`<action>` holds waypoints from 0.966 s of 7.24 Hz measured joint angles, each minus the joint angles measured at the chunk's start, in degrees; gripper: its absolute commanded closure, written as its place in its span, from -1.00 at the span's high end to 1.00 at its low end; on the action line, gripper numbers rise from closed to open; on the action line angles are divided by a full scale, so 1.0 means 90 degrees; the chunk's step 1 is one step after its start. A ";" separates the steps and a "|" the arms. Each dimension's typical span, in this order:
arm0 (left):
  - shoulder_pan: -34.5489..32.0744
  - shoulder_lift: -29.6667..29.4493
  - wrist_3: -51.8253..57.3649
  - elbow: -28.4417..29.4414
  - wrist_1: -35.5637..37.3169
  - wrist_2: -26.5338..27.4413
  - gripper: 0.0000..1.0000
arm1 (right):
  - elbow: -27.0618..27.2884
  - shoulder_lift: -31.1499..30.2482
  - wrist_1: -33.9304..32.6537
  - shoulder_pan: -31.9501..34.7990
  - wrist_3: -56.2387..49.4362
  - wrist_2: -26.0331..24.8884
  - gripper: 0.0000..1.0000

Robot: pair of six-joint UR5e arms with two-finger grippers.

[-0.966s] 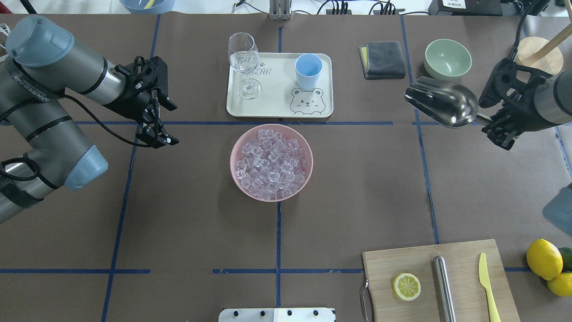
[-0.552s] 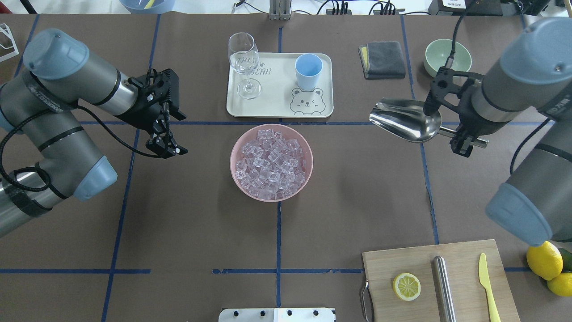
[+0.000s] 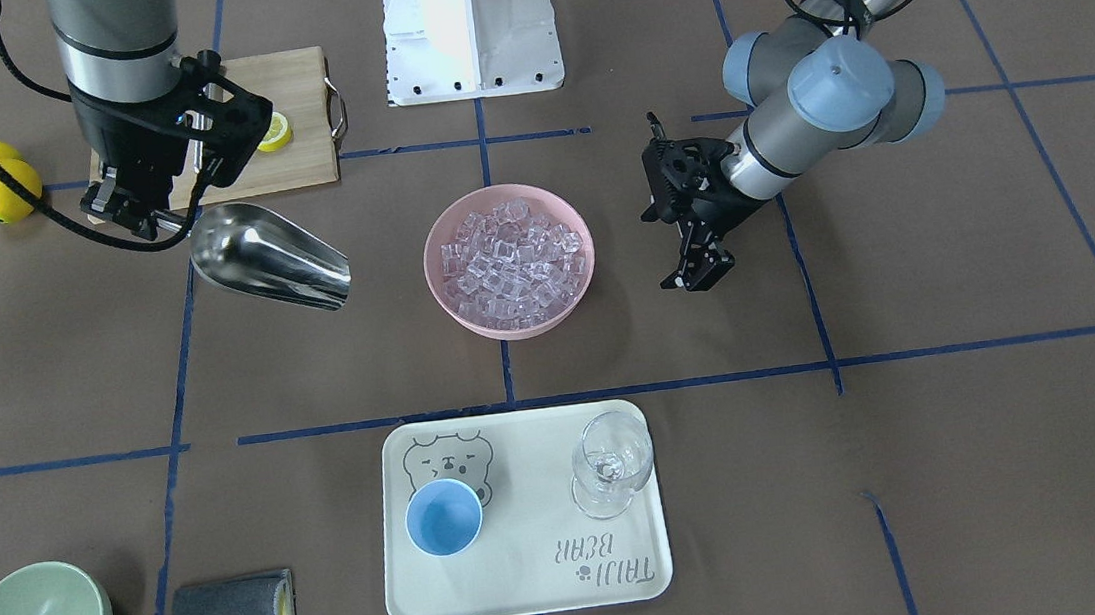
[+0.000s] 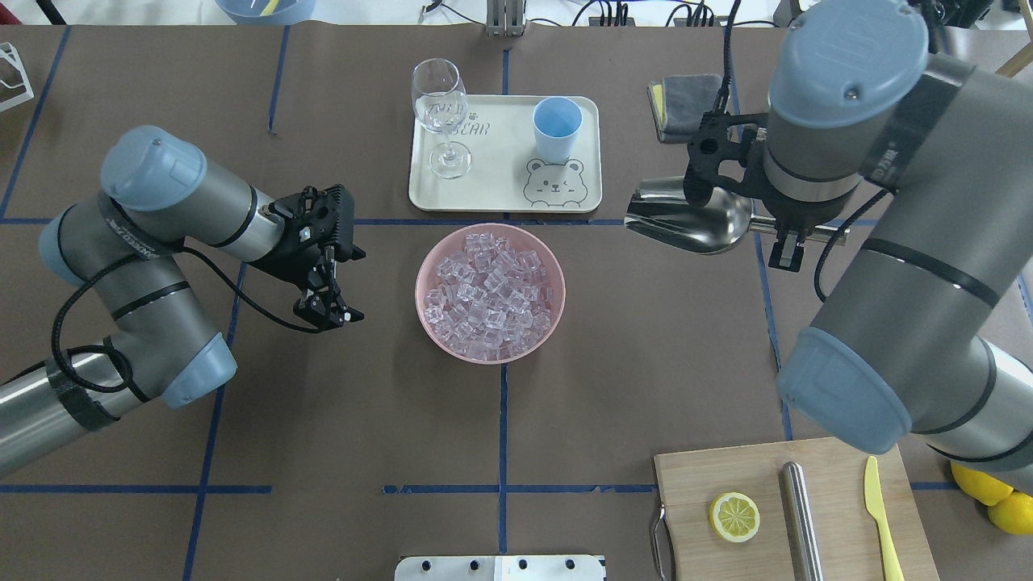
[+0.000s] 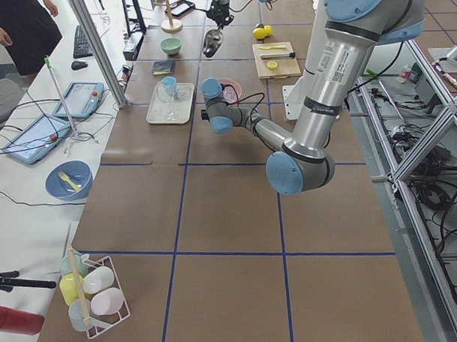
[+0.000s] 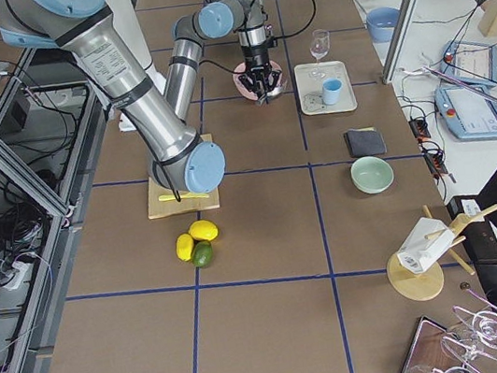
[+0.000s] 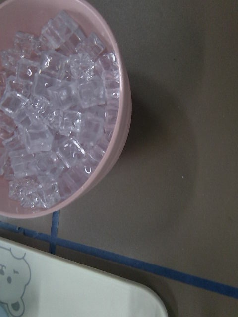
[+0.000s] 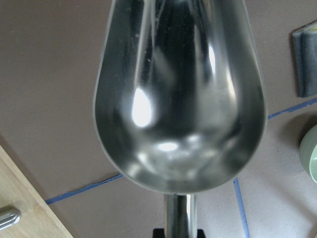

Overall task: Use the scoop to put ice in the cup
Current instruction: 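Bring the scoop over the bowl with the right gripper while the left holds the rim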

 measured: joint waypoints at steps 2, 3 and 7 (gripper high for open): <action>0.0231 -0.0098 -0.0290 0.0312 -0.0522 0.0010 1.00 | -0.0530 0.0473 -0.0278 -0.0348 -0.0093 -0.0083 -1.00; 0.0281 -0.0190 -0.0370 0.0436 -0.0615 0.0013 1.00 | -0.0808 0.0704 -0.0342 -0.0521 -0.0116 -0.0171 -1.00; 0.0345 -0.0384 -0.0445 0.0625 -0.0672 0.0017 1.00 | -0.1671 0.1812 -0.1306 -0.0846 -0.0135 -0.0657 -1.00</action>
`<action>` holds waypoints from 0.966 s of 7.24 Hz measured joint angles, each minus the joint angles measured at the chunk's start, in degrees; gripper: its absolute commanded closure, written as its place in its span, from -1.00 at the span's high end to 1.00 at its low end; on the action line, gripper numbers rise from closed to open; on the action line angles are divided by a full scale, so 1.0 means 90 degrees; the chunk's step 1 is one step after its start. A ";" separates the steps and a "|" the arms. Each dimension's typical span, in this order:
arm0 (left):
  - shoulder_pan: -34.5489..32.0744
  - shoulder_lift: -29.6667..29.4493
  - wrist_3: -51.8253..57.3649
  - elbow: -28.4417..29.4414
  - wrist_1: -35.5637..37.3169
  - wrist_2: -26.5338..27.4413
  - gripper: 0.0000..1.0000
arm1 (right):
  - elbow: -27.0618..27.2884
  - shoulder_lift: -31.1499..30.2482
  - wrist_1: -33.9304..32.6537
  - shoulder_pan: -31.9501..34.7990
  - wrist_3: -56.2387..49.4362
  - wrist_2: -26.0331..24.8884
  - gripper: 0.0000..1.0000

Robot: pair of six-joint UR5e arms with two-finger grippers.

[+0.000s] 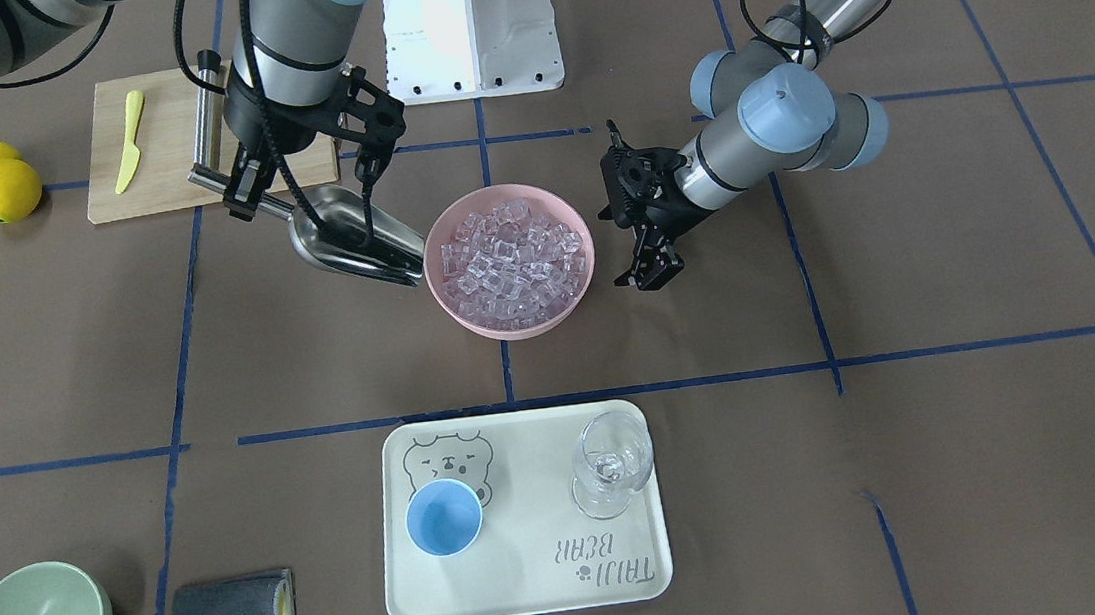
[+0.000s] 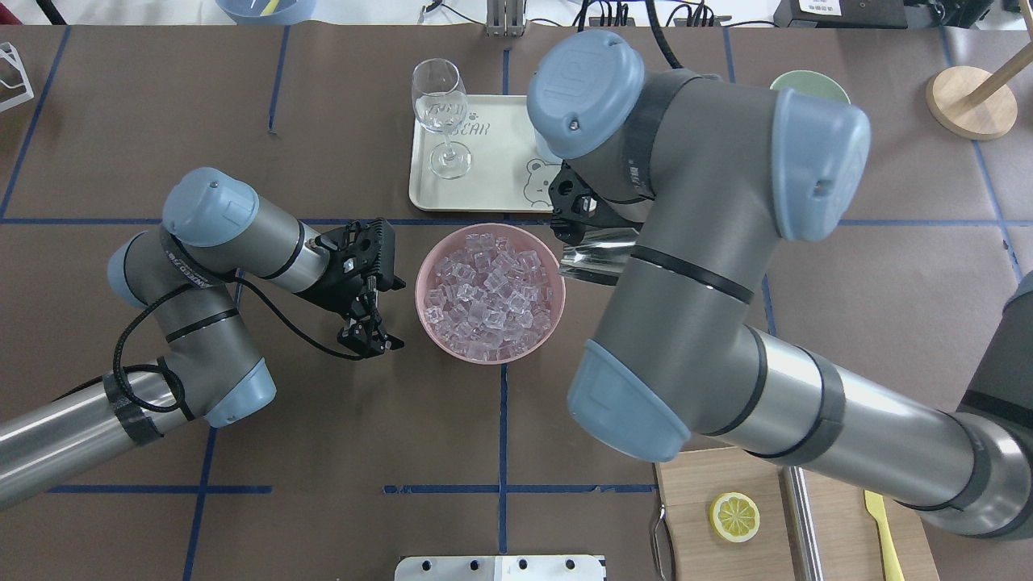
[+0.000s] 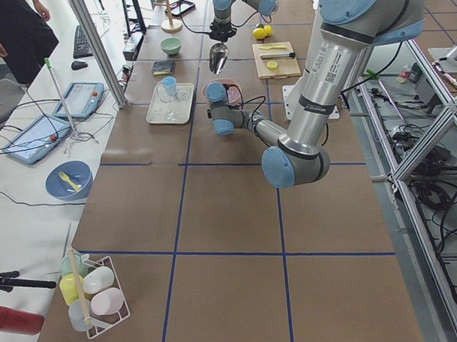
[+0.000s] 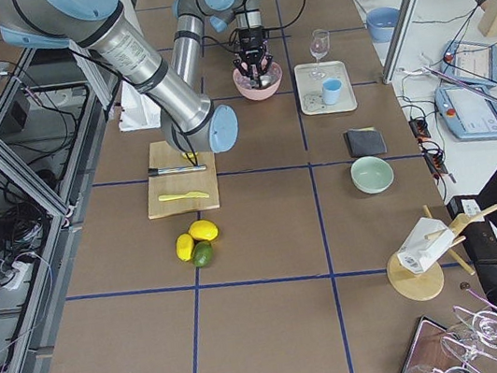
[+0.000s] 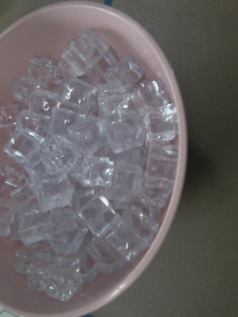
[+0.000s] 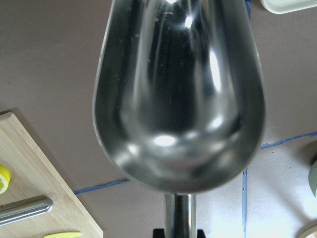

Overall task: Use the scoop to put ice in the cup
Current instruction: 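Bring the scoop over the bowl with the right gripper while the left holds the rim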

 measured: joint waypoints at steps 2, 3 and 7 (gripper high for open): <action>0.0019 -0.0030 -0.0006 0.0023 -0.0004 0.0000 1.00 | -0.0682 0.0526 -0.0316 -0.0291 0.0000 -0.0400 -1.00; 0.0026 -0.0037 -0.0007 0.0026 -0.0021 -0.0002 1.00 | -0.0826 0.0638 -0.0460 -0.0397 0.0000 -0.0535 -1.00; 0.0046 -0.0070 -0.0046 0.0051 -0.0240 -0.0003 1.00 | -0.1306 0.0866 -0.0631 -0.0683 0.0002 -0.0661 -1.00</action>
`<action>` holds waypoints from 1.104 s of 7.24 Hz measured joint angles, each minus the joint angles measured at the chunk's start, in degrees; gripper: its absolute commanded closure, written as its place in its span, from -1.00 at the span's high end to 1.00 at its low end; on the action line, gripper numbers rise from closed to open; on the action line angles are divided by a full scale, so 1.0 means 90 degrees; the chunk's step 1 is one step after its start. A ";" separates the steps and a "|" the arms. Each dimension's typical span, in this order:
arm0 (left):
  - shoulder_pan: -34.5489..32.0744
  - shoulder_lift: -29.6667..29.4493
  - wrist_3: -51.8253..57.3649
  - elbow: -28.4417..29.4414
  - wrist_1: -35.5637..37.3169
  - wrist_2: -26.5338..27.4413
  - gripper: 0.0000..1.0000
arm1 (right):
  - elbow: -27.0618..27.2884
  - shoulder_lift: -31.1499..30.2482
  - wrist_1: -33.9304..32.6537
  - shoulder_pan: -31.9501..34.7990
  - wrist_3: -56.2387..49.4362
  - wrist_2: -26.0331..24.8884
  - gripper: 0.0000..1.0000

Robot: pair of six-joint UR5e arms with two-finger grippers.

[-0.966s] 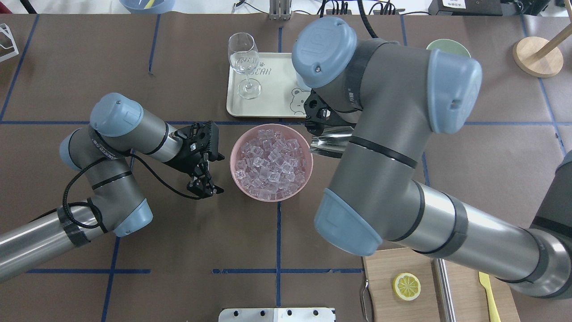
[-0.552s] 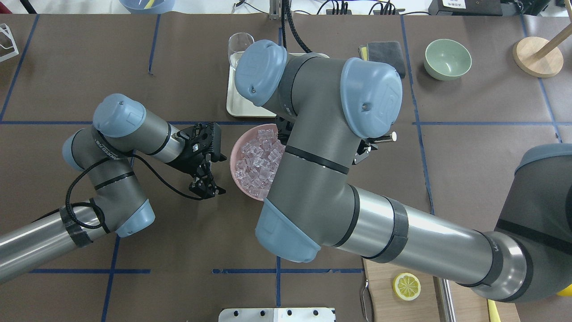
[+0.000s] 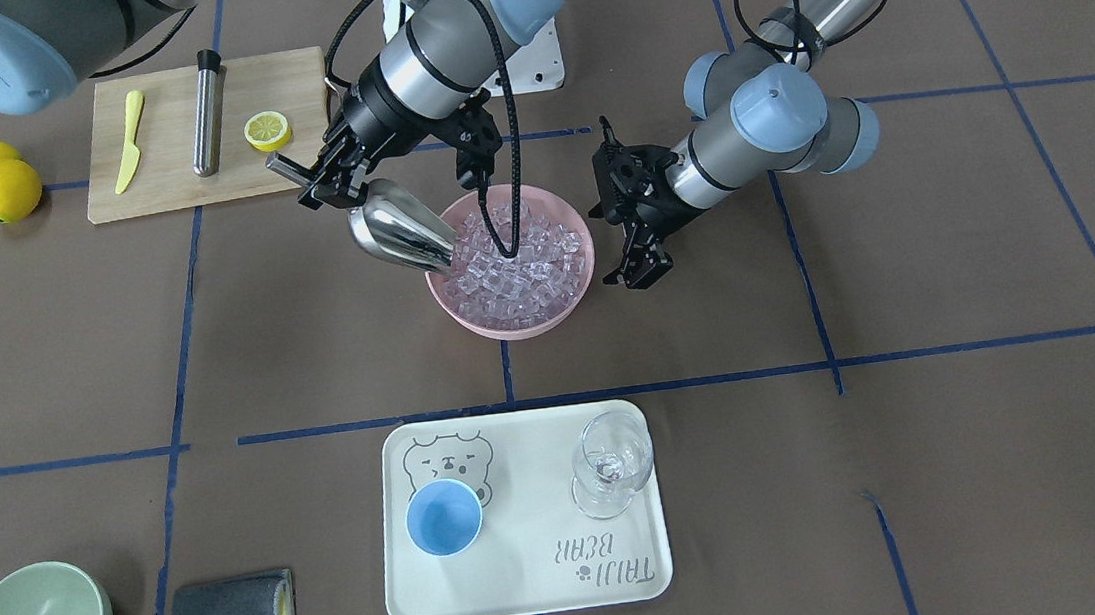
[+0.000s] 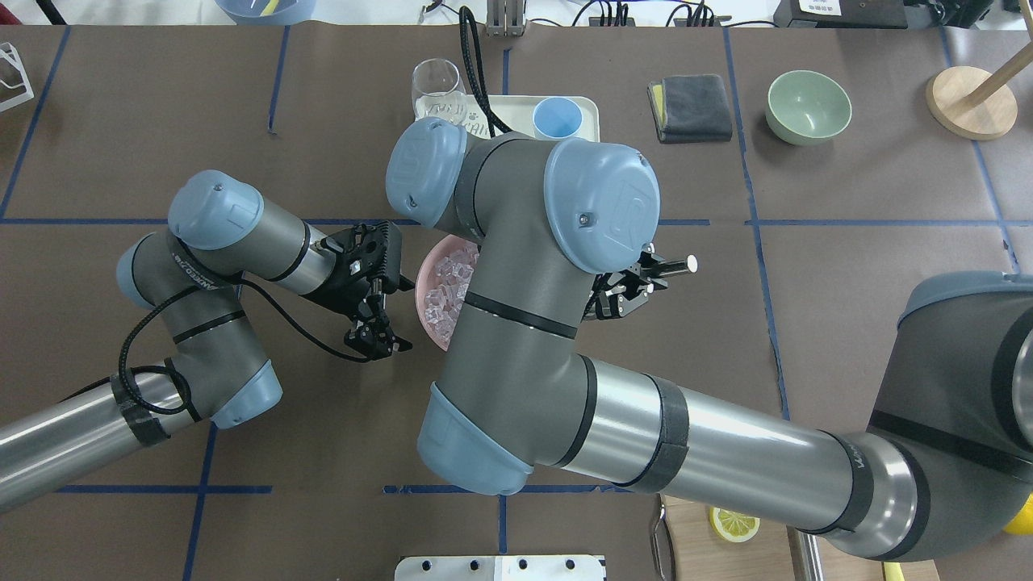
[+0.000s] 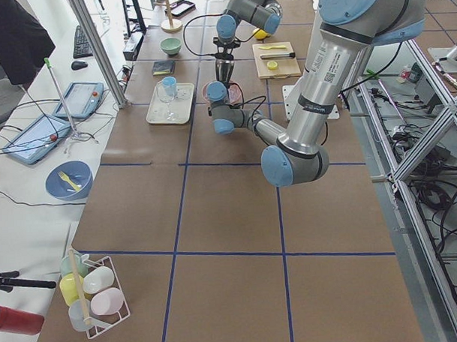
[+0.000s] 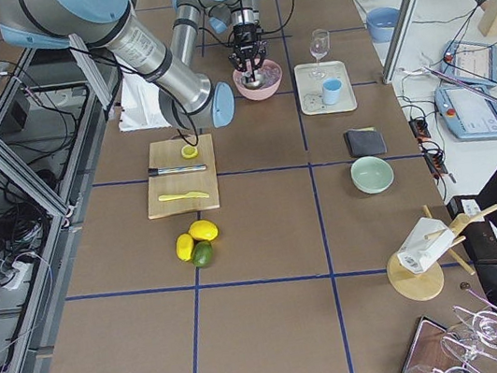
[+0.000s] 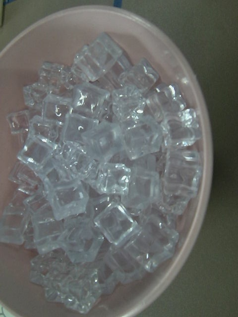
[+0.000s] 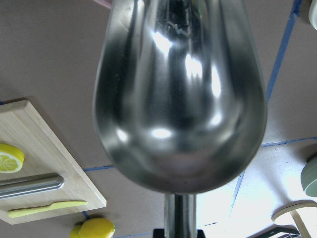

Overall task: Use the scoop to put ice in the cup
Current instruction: 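Bring the scoop over the bowl with the right gripper while the left holds the rim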

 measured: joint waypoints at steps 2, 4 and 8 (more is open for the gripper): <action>0.0006 -0.0032 -0.0065 0.0029 -0.0068 0.0000 1.00 | -0.0024 0.0003 -0.0013 -0.0026 0.0001 -0.0021 -1.00; 0.0008 -0.0058 -0.0078 0.0060 -0.0102 0.0013 1.00 | -0.0041 0.0014 -0.0095 -0.0043 -0.0001 -0.0082 -1.00; 0.0008 -0.0061 -0.0079 0.0243 -0.0339 0.0023 1.00 | -0.0812 0.0569 -0.0347 -0.0163 -0.0002 -0.0629 -1.00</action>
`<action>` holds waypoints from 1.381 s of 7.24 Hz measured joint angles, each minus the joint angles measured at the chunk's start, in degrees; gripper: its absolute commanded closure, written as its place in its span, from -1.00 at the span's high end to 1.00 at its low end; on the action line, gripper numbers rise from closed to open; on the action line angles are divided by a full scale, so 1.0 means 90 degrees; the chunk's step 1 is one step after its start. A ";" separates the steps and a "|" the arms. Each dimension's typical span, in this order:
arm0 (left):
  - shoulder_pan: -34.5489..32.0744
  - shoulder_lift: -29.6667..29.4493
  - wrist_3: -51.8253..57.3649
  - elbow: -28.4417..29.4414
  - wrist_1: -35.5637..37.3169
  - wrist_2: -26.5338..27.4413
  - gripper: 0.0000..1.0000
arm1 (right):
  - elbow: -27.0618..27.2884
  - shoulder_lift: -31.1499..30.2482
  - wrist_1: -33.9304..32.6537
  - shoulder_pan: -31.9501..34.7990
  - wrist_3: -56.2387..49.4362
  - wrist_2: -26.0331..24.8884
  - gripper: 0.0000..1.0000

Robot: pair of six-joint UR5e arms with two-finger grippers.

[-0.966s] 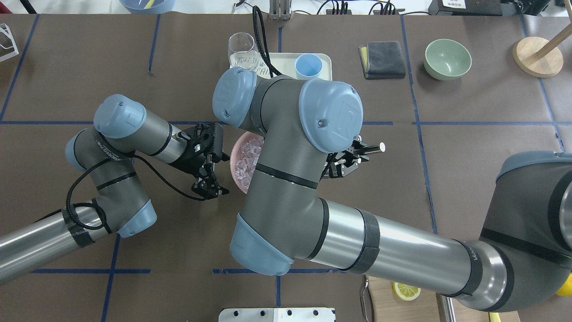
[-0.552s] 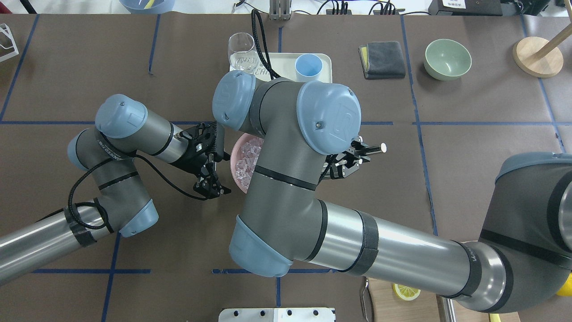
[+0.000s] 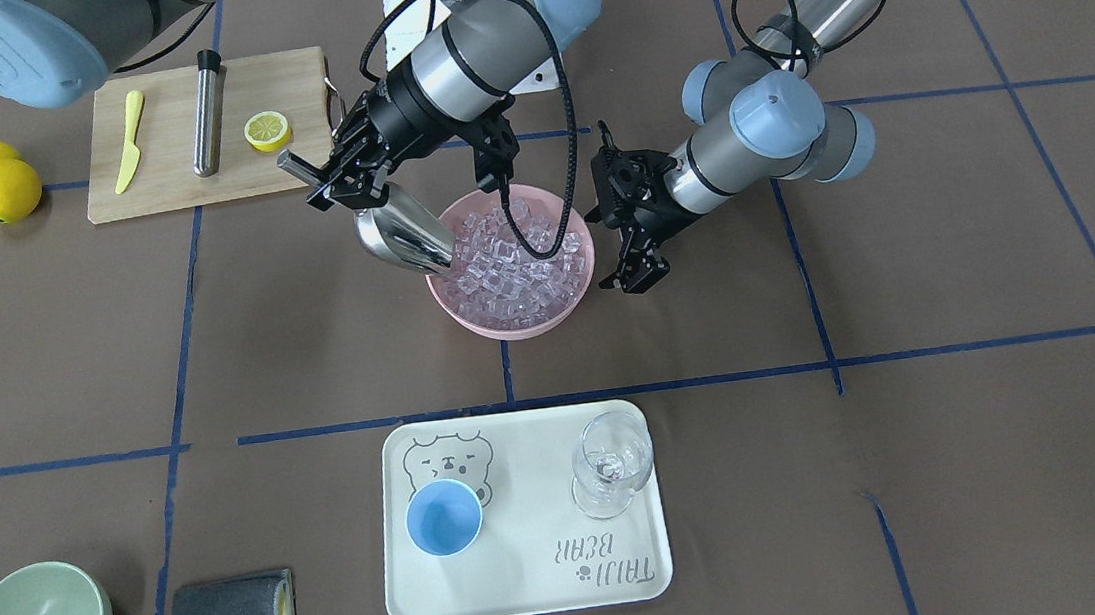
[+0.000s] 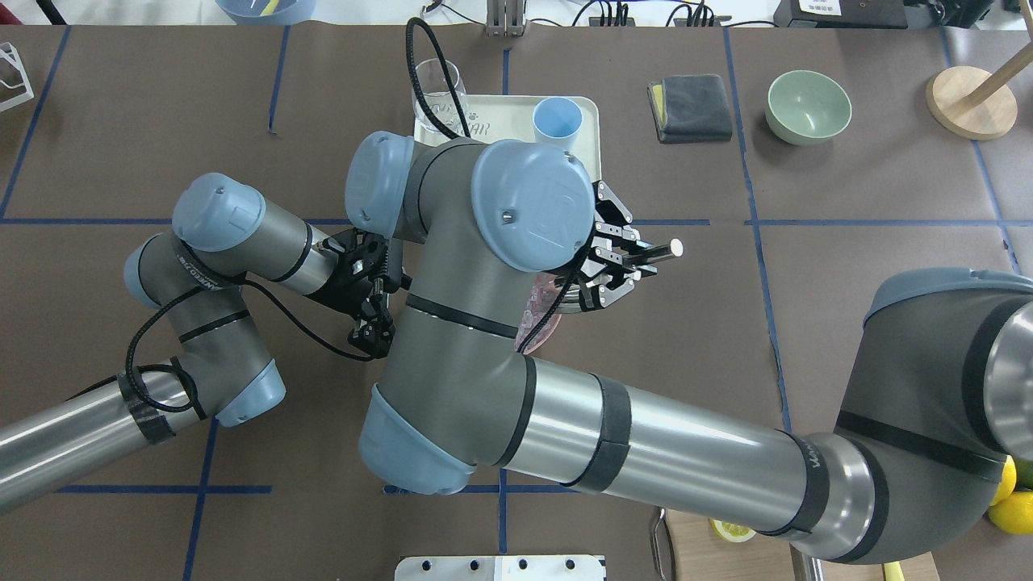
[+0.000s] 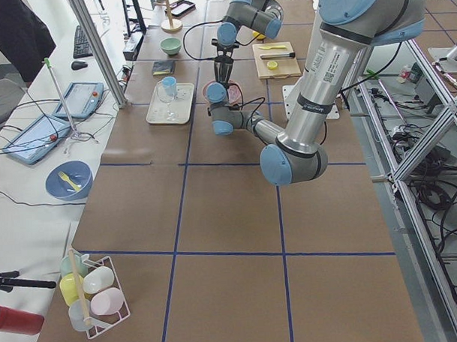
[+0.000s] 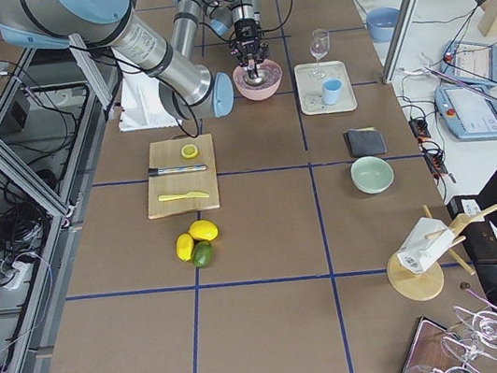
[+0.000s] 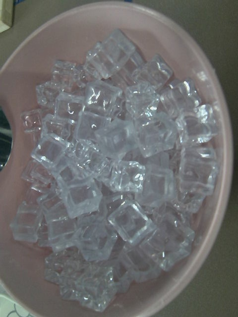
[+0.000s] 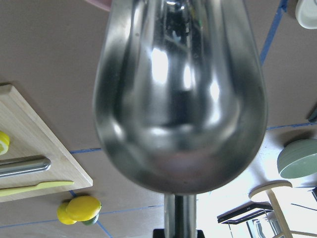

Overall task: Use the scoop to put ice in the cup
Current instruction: 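Bring the scoop over the bowl with the right gripper while the left holds the rim, then tilt the scoop down into the ice with the right gripper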

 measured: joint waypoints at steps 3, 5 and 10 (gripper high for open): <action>0.0000 0.0001 0.0000 0.0027 -0.0053 -0.0003 1.00 | -0.0286 0.0102 -0.0055 -0.0248 0.0000 -0.0319 -1.00; 0.0000 -0.0002 0.0000 0.0028 -0.0061 -0.0004 1.00 | -0.0297 0.0044 -0.0037 -0.0412 0.0000 -0.0393 -1.00; -0.0001 0.0004 0.0000 0.0028 -0.0065 -0.0004 1.00 | -0.0229 -0.0080 0.0161 -0.0477 -0.0166 -0.0483 -1.00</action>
